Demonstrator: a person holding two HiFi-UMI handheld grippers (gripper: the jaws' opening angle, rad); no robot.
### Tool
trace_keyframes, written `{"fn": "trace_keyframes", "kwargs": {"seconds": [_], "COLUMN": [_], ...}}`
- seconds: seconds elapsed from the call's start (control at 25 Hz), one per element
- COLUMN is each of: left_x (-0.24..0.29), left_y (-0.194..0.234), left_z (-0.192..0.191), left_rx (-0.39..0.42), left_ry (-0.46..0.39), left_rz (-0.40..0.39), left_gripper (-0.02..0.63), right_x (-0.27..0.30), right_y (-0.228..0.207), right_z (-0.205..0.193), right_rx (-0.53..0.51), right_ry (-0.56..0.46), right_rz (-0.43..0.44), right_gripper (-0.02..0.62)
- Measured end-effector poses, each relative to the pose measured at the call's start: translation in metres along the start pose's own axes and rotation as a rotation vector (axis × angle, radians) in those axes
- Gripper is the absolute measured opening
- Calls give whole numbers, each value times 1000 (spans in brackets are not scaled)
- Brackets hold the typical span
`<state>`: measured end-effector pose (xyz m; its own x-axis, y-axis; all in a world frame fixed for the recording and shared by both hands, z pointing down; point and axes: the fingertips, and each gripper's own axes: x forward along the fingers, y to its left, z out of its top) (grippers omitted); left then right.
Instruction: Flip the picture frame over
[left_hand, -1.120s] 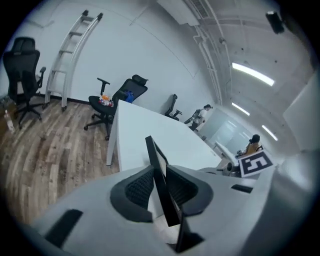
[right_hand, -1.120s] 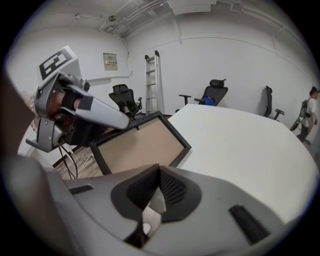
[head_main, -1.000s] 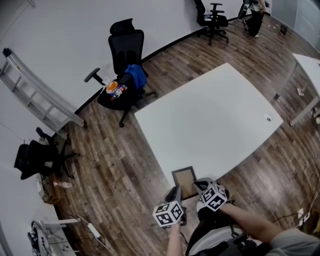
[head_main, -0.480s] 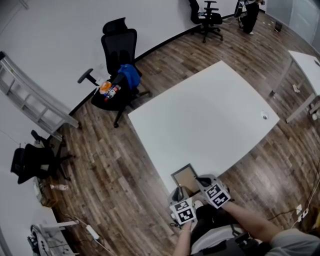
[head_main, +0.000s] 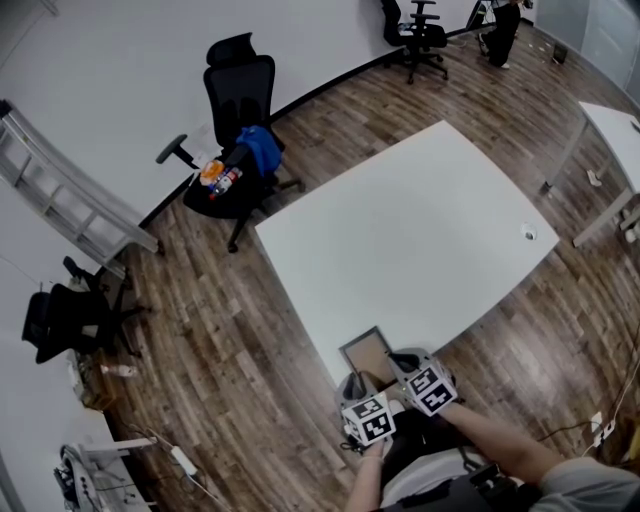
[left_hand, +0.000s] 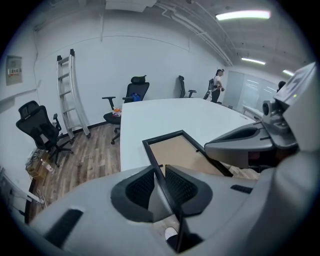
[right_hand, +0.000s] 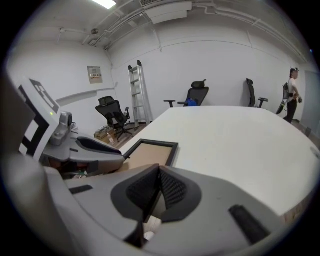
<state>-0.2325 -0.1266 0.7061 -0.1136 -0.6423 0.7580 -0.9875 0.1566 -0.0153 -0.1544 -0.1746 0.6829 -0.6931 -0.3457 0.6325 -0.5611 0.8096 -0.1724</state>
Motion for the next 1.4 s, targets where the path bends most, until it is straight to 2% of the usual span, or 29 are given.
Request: {"fn": "trace_keyframes", "kwargs": {"seconds": [0.28, 0.44, 0.64, 0.8, 1.0, 1.2, 1.4], "left_x": [-13, -33, -56, -85, -117, -140, -151], "left_y": [5, 11, 4, -1, -13, -18, -26], "left_z": [10, 29, 67, 105, 134, 146, 146], "left_rx": [-7, -37, -59, -11, 23, 50, 48], "left_ry": [-57, -145, -274, -398, -517, -584, -608], "left_rz": [45, 83, 52, 57, 59, 78, 80], "left_gripper": [69, 69, 69, 7, 3, 3, 3], "right_x": [-12, -23, -40, -54, -74, -98, -112], "right_y": [-6, -1, 12, 24, 26, 31, 32], "right_z": [21, 43, 77, 103, 127, 147, 147], "right_rx": [22, 0, -13, -14, -33, -33, -36], "right_ry": [-81, -173, -315, -403, -497, -572, -595], "right_rz": [-6, -6, 21, 39, 38, 35, 34], "right_gripper": [3, 3, 3, 3, 2, 0, 0]}}
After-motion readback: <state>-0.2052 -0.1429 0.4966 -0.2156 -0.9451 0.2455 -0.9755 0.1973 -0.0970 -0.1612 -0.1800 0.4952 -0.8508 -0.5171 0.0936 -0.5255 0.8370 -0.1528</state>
